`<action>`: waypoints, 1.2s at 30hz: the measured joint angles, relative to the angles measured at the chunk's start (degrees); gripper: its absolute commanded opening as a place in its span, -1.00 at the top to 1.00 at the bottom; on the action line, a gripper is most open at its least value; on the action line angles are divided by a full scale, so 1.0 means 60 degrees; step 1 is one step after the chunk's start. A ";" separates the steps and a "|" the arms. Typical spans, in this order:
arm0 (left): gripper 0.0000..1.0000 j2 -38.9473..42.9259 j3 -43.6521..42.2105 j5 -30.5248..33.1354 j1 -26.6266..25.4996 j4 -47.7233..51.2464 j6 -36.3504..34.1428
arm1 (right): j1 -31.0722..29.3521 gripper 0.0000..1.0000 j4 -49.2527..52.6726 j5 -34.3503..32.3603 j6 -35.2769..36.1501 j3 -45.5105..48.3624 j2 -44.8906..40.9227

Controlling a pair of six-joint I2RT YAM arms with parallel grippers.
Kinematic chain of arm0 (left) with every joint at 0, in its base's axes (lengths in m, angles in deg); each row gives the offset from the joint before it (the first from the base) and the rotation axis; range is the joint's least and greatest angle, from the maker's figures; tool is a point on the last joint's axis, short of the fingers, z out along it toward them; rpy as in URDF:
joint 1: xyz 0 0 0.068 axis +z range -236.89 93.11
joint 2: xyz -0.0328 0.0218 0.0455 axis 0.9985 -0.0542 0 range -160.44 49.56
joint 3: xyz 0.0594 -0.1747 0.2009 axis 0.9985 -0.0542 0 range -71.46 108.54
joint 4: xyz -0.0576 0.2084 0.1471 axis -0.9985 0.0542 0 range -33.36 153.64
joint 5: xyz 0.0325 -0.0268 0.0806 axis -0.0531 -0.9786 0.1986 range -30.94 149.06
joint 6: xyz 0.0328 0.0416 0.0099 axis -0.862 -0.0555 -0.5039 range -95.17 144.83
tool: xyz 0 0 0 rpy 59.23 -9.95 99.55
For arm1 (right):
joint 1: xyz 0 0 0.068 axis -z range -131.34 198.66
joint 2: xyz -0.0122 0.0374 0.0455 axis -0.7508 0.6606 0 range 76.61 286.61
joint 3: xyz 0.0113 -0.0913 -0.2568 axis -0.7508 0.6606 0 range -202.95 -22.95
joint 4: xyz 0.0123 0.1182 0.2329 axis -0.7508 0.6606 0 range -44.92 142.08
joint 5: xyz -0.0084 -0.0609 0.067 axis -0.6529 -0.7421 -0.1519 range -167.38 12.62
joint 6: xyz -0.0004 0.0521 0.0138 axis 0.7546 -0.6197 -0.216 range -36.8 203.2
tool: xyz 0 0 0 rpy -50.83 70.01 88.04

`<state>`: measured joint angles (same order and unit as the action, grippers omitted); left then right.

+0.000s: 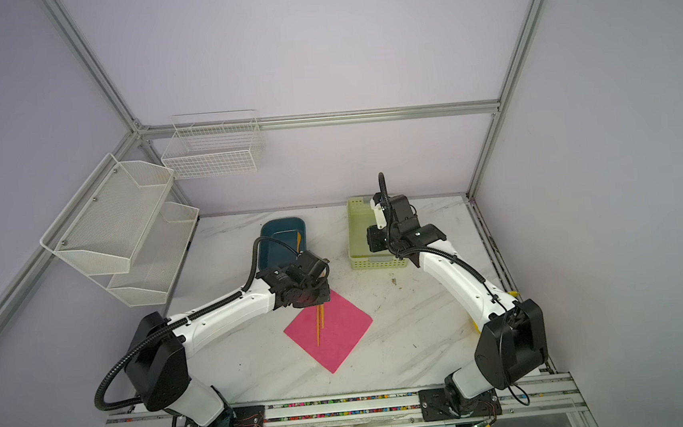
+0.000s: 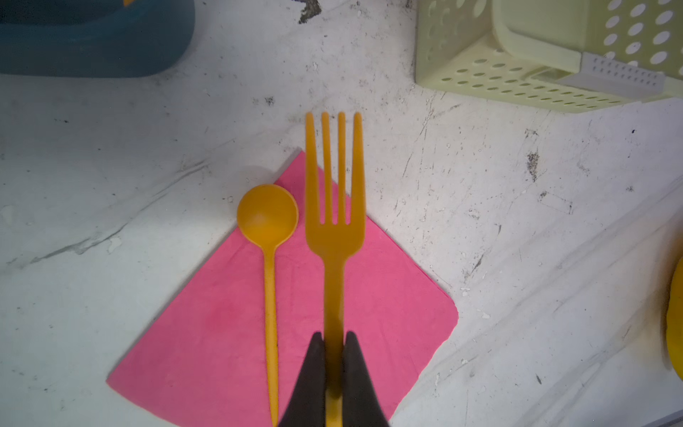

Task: Place the utensils on the paper napkin and roll it up
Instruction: 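Lower the fork onto the napkin next to the spoon with the left gripper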

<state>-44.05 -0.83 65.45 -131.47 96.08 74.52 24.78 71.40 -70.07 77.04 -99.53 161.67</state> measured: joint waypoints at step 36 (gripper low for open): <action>0.85 -0.1818 -0.0273 -0.0747 -0.0095 -0.0721 0.0029 | 0.0000 0.41 -0.0142 -0.0073 0.0004 0.0266 -0.0135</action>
<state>-54.95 -2.47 60.97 -132.04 91.76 74.69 24.78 70.55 -70.51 77.06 -97.93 160.86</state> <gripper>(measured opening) 0.073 0.294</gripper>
